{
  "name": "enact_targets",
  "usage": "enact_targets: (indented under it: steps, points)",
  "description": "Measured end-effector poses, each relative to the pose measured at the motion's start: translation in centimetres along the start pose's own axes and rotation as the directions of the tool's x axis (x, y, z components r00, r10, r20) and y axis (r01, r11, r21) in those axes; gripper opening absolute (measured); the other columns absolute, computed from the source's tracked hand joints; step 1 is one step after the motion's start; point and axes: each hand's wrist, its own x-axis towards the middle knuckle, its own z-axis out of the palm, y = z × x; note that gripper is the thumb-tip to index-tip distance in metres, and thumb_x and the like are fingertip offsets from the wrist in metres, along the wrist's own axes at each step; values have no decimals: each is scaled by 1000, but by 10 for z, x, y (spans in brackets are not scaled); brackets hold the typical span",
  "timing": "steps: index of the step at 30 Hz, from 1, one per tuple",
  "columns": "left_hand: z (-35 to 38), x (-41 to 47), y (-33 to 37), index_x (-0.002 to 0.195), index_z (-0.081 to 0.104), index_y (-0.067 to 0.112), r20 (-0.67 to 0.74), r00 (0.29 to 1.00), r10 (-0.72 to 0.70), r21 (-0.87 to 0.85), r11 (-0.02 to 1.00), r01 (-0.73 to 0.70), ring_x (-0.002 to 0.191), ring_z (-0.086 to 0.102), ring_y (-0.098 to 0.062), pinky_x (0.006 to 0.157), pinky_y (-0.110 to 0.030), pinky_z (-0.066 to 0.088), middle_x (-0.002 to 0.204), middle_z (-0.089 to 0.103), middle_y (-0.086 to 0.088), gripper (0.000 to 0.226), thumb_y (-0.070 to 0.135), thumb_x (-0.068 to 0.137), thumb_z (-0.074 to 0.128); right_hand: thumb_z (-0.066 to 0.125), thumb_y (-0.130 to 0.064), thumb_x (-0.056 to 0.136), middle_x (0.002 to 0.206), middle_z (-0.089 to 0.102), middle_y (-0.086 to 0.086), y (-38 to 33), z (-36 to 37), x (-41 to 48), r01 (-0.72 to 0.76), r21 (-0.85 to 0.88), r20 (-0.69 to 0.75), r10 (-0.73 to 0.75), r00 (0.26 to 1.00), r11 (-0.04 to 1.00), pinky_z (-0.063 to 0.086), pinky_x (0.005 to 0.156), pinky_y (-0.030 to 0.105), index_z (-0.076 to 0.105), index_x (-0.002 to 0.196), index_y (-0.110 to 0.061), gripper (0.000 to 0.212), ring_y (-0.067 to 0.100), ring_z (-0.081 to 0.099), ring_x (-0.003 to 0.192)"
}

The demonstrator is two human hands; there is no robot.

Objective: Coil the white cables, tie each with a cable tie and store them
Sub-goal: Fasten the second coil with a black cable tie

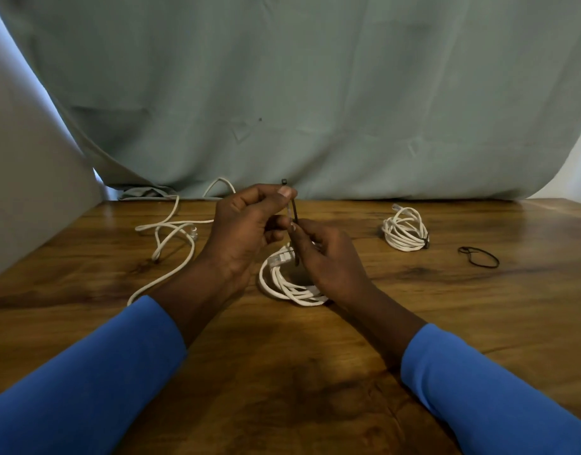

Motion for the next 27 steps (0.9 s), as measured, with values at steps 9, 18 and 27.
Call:
enact_targets:
  steps: [9, 18, 27]
  points:
    - [-4, 1, 1, 111, 73, 6, -39, 998, 42, 16, 999, -42, 62, 67, -7, 59, -17, 55, 86, 79, -8, 22, -3, 90, 72, 49, -46, 104, 81, 73, -12, 1, 1, 0, -22, -11, 6, 22, 1000, 1000, 55, 73, 40, 76, 101, -33, 31, 5, 68, 79]
    - [-11, 1, -4, 98, 77, 5, -20, 998, -55, 126, 990, 58, 59, 66, -9, 57, -19, 56, 73, 75, -8, 11, -3, 90, 72, 47, -53, 104, 108, 78, -12, 3, 1, 2, 29, -90, -38, -33, 999, 996, 60, 83, 45, 66, 134, -33, 41, 6, 73, 99]
    - [-14, 3, -2, 94, 75, 5, 29, 997, -78, 129, 989, 74, 61, 70, -9, 59, -19, 59, 74, 76, -7, 4, 5, 90, 75, 45, -48, 105, 101, 79, -9, 4, 4, 1, 24, -140, -101, -39, 994, 990, 59, 77, 45, 67, 133, -35, 38, 10, 74, 90]
